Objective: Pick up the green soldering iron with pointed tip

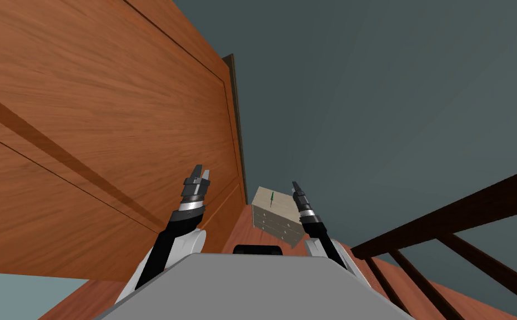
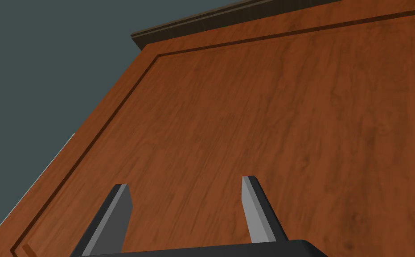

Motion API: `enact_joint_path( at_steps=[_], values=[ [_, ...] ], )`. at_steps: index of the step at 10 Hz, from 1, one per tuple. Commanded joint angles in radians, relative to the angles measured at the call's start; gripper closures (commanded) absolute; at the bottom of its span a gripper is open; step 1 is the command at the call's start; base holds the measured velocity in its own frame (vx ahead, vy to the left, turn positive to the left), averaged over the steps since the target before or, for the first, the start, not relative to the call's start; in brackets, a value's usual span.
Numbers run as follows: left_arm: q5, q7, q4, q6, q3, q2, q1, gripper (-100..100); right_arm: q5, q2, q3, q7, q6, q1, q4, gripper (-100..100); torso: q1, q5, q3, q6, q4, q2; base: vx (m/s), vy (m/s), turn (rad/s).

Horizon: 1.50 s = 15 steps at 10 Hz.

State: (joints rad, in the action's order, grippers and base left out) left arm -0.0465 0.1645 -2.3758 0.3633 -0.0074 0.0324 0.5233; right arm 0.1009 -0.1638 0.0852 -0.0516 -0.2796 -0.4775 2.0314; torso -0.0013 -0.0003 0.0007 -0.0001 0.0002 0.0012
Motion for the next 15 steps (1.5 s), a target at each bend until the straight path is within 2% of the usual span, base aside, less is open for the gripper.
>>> enact_joint_path(
  at_steps=[1,2,3,4,6,7,9,10,12,15],
  values=[
    [0.0,0.0,0.0,0.0,0.0,0.0,0.0,0,0.044,-0.016,0.007,-0.005,0.04,0.016,-0.05,-100,0.0,0.0,0.0,0.0,0.0,0.0,-0.029,-0.012,0.277],
    [0.0,0.0,0.0,0.0,0.0,0.0,0.0,0,0.044,-0.016,0.007,-0.005,0.04,0.016,-0.06,-100,0.0,0.0,0.0,0.0,0.0,0.0,-0.02,-0.01,0.066],
    [0.0,0.0,0.0,0.0,0.0,0.0,0.0,0,0.073,-0.024,0.013,-0.009,0.063,0.026,-0.097,-100,0.0,0.0,0.0,0.001,0.0,0.0,-0.013,-0.002,0.113],
    [0.0,0.0,0.0,0.0,0.0,0.0,0.0,0,0.073,-0.024,0.013,-0.009,0.063,0.026,-0.098,-100,0.0,0.0,0.0,0.0,0.0,0.0,-0.009,-0.004,0.1],
    [0.0,0.0,0.0,0.0,0.0,0.0,0.0,0,0.131,-0.039,0.027,-0.018,0.111,0.047,-0.171,-100,0.001,0.0,-0.001,0.0,0.0,-0.001,-0.017,-0.001,0.242],
    [0.0,0.0,0.0,0.0,0.0,0.0,0.0,0,0.131,-0.039,0.027,-0.018,0.111,0.047,-0.178,-100,0.001,0.0,0.0,0.0,0.0,0.0,-0.017,-0.009,0.063],
    [0.0,0.0,0.0,0.0,0.0,0.0,0.0,0,0.186,-0.054,0.042,-0.025,0.158,0.071,-0.249,-100,0.001,0.0,0.0,0.0,0.0,-0.001,-0.014,-0.001,0.186],
    [0.0,0.0,0.0,0.0,0.0,0.0,0.0,0,0.186,-0.054,0.042,-0.025,0.158,0.071,-0.262,-100,0.001,0.0,0.0,0.0,0.0,-0.001,-0.01,-0.004,0.097],
    [0.0,0.0,0.0,0.0,0.0,0.0,0.0,0,0.237,-0.07,0.058,-0.031,0.203,0.1,-0.341,-100,0.001,0.0,-0.001,0.0,0.0,-0.001,-0.009,0.003,0.208],
    [0.0,0.0,0.0,0.0,0.0,0.0,0.0,0,0.259,-0.078,0.067,-0.033,0.225,0.116,-0.396,-100,0.001,0.0,-0.001,0.0,0.0,-0.002,-0.002,0.001,0.096]
  ],
)
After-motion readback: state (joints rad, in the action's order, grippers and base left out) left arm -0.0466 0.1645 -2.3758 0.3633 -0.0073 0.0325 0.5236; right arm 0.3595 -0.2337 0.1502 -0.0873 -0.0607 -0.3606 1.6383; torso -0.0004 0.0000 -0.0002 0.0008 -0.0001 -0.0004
